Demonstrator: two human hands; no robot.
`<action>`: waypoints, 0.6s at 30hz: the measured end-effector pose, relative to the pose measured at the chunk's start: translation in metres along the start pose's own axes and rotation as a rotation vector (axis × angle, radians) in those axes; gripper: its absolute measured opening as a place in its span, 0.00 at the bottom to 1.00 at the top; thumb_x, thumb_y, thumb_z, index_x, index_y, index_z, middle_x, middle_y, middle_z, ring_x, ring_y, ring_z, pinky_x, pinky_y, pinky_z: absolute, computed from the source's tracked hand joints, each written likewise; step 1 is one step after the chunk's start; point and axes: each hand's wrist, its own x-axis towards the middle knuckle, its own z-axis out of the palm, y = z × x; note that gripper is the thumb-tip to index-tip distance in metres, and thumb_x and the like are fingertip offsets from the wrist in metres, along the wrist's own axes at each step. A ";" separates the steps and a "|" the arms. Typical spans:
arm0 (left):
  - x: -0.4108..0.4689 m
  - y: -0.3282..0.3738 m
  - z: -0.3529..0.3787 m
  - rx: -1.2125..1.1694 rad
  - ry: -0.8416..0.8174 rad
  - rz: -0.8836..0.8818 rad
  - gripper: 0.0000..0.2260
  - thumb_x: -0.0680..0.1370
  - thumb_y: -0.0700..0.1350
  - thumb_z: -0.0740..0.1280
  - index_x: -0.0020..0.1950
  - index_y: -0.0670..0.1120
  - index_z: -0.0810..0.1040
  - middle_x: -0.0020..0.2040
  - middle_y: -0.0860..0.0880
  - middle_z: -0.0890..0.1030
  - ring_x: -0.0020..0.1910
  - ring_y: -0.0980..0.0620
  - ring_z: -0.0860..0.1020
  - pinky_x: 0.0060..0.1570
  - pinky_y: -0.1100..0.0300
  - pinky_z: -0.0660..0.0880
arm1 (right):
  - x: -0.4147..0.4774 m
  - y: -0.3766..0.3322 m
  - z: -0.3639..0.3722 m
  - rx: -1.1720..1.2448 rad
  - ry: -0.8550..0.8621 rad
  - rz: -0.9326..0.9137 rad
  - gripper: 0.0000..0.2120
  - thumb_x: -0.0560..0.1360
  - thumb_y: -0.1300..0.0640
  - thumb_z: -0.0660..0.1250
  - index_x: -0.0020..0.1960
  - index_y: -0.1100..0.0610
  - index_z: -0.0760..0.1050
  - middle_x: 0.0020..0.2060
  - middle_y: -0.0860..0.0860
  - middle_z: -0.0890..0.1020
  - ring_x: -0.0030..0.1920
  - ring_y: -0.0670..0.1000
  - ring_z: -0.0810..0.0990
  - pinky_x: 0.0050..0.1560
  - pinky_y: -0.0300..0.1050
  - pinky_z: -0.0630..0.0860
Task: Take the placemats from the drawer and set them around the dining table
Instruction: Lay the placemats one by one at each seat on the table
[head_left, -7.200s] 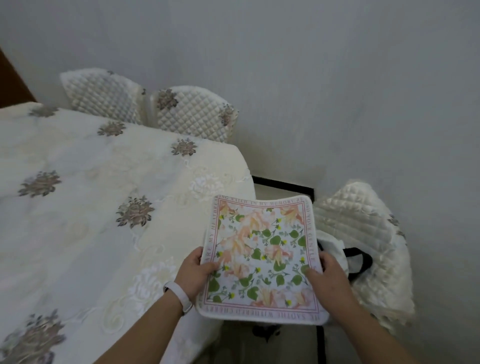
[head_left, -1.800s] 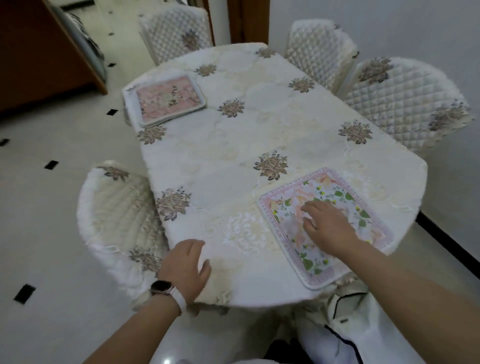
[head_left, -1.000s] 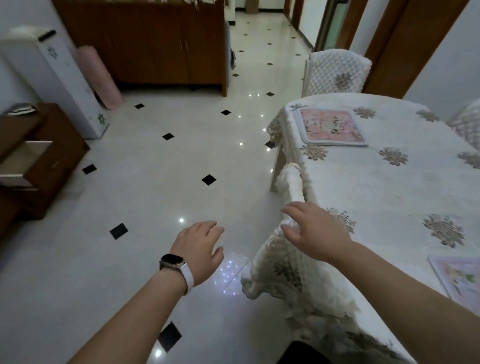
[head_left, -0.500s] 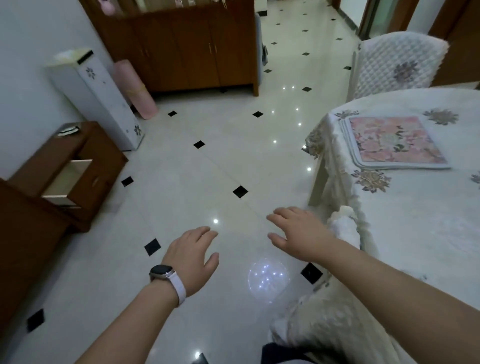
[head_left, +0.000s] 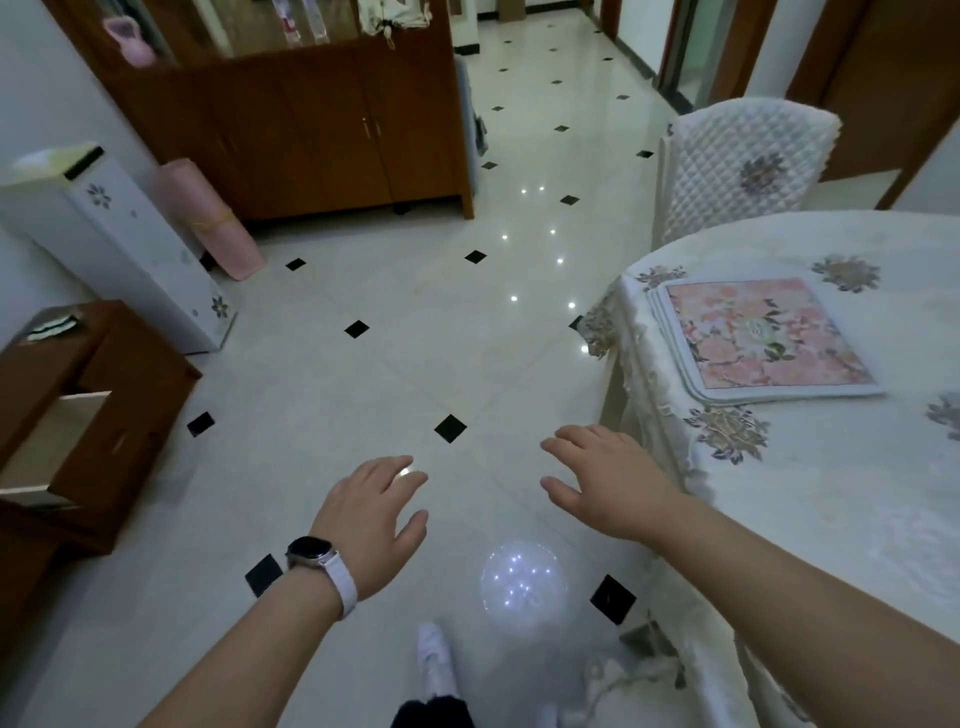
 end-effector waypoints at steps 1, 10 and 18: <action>0.014 -0.003 0.003 -0.005 0.002 0.024 0.19 0.73 0.55 0.60 0.57 0.48 0.79 0.60 0.47 0.79 0.57 0.45 0.78 0.49 0.49 0.78 | 0.004 0.005 0.001 -0.005 -0.006 0.024 0.35 0.72 0.34 0.43 0.72 0.48 0.68 0.68 0.46 0.72 0.68 0.52 0.70 0.63 0.49 0.67; 0.172 -0.045 0.034 -0.104 -0.014 0.240 0.19 0.71 0.55 0.60 0.55 0.48 0.80 0.58 0.46 0.80 0.56 0.43 0.79 0.47 0.50 0.78 | 0.081 0.048 -0.013 -0.019 -0.009 0.311 0.25 0.77 0.37 0.55 0.70 0.47 0.69 0.65 0.46 0.74 0.64 0.51 0.73 0.61 0.47 0.69; 0.313 -0.089 0.026 -0.145 -0.043 0.445 0.19 0.71 0.55 0.60 0.56 0.49 0.79 0.58 0.47 0.80 0.56 0.44 0.78 0.47 0.50 0.78 | 0.158 0.062 -0.049 -0.043 0.019 0.532 0.24 0.78 0.38 0.55 0.70 0.47 0.68 0.67 0.46 0.73 0.64 0.50 0.71 0.63 0.51 0.71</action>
